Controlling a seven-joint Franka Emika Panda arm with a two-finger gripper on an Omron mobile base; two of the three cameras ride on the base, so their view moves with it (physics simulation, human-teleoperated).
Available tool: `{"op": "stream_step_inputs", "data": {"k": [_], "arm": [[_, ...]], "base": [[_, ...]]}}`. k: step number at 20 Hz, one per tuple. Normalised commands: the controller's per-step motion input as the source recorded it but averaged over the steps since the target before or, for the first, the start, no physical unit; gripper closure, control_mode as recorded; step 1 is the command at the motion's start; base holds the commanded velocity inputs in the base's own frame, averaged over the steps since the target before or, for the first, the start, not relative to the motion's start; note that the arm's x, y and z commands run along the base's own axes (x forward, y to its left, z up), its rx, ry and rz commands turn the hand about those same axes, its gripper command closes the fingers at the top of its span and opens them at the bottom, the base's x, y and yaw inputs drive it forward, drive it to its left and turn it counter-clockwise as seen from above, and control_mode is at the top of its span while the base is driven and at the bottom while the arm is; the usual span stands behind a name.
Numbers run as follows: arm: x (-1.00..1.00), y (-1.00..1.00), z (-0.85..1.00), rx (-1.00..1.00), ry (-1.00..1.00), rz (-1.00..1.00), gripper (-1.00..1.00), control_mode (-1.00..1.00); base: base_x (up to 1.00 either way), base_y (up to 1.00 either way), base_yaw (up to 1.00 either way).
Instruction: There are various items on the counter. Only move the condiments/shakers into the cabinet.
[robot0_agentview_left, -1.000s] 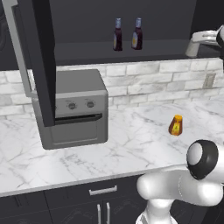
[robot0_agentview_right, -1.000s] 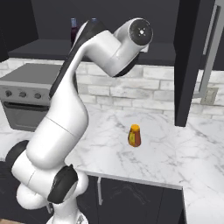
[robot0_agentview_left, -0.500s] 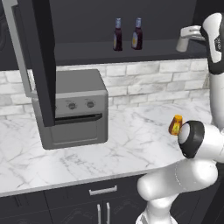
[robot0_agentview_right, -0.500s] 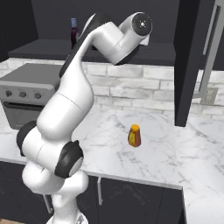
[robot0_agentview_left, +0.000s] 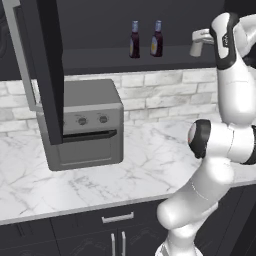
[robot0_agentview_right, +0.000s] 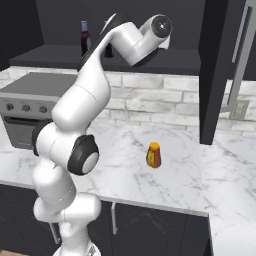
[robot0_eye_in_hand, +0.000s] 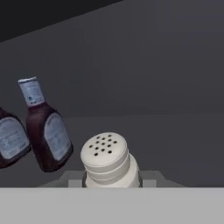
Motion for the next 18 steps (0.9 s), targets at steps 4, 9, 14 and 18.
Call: {"op": "stream_step_inputs", "data": {"k": [4,9,14,18], "arm": [[0.74,0.0,-0.15,0.0,0.04,0.0,1.0,-1.0],[0.76,0.0,-0.09,0.0,0.03,0.0,1.0,-1.0],[0.7,0.0,-0.02,0.0,0.03,0.0,1.0,-1.0],[0.45,0.0,-0.19,0.0,0.04,0.0,1.0,-1.0]], "base": [[0.0,0.0,0.0],[0.0,0.0,0.0],[0.0,0.0,0.0],[0.0,0.0,0.0]]}}
